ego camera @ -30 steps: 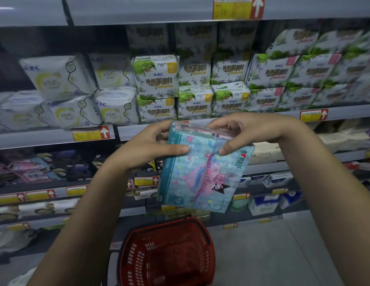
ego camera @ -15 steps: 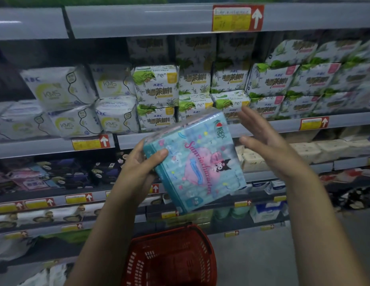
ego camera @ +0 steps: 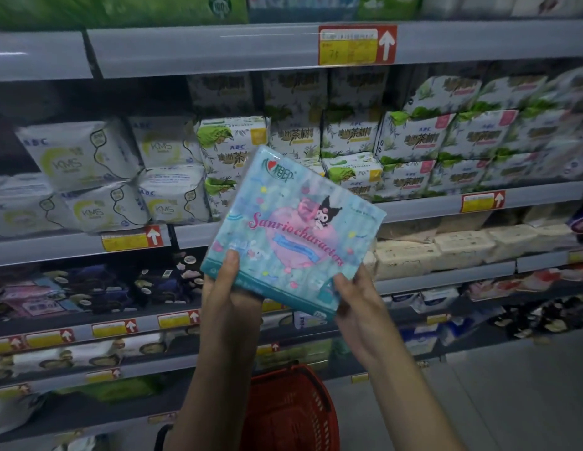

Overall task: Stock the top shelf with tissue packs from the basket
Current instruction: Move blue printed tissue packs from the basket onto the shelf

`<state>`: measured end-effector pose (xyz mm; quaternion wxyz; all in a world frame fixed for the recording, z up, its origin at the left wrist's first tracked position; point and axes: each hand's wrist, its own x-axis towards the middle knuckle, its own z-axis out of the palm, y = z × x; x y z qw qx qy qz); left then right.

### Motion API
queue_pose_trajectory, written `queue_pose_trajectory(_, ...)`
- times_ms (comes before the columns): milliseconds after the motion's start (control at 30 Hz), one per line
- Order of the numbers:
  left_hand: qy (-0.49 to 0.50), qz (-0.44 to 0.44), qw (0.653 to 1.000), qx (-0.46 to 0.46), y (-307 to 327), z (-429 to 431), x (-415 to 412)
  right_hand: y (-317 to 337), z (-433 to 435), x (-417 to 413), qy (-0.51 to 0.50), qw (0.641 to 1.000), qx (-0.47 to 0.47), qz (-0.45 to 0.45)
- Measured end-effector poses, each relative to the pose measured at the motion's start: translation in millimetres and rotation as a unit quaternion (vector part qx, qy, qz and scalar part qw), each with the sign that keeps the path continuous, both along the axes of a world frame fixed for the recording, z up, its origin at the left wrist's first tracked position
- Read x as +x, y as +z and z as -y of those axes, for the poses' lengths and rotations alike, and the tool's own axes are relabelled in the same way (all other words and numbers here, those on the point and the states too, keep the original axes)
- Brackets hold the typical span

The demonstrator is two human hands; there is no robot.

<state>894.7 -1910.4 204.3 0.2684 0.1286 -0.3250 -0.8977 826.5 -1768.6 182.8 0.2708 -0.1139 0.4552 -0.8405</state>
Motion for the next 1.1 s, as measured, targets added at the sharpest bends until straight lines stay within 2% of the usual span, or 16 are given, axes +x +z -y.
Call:
queue_pose_trajectory(300, -0.027, 0.013, 1.0, 0.002, -7.9, -4.2, 8.0, 6.8, -3.9, 1.5, -0.031, 0.998, -0.054, -0.008)
queue_pose_trajectory(367, -0.06, 0.019, 0.998, -0.029, -10.9, 1.0, 13.9, 10.5, -7.9, -2.8, -0.036, 0.998, -0.047, -0.01)
queue_pose_trajectory(500, -0.138, 0.039, 0.977, -0.158, -8.8, 25.5, 27.3, 18.9, -22.5, -13.0, -0.023, 0.999, -0.022, -0.037)
queue_pose_trajectory(767, -0.144, 0.087, 0.95, -0.264, 25.9, 51.4, 31.0, 41.4, -37.1, -20.6, 0.018, 0.995, 0.013, -0.095)
queue_pose_trajectory(900, -0.157, 0.088, 0.947, -0.267, 25.3, 48.8, 27.1, 43.2, -35.6, -18.4, 0.038, 0.991, 0.023, -0.123)
queue_pose_trajectory(1100, -0.152, 0.065, 0.951, -0.262, 34.3, 51.8, 22.5, 53.3, -33.6, -15.1, 0.011, 0.993, 0.03, -0.117)
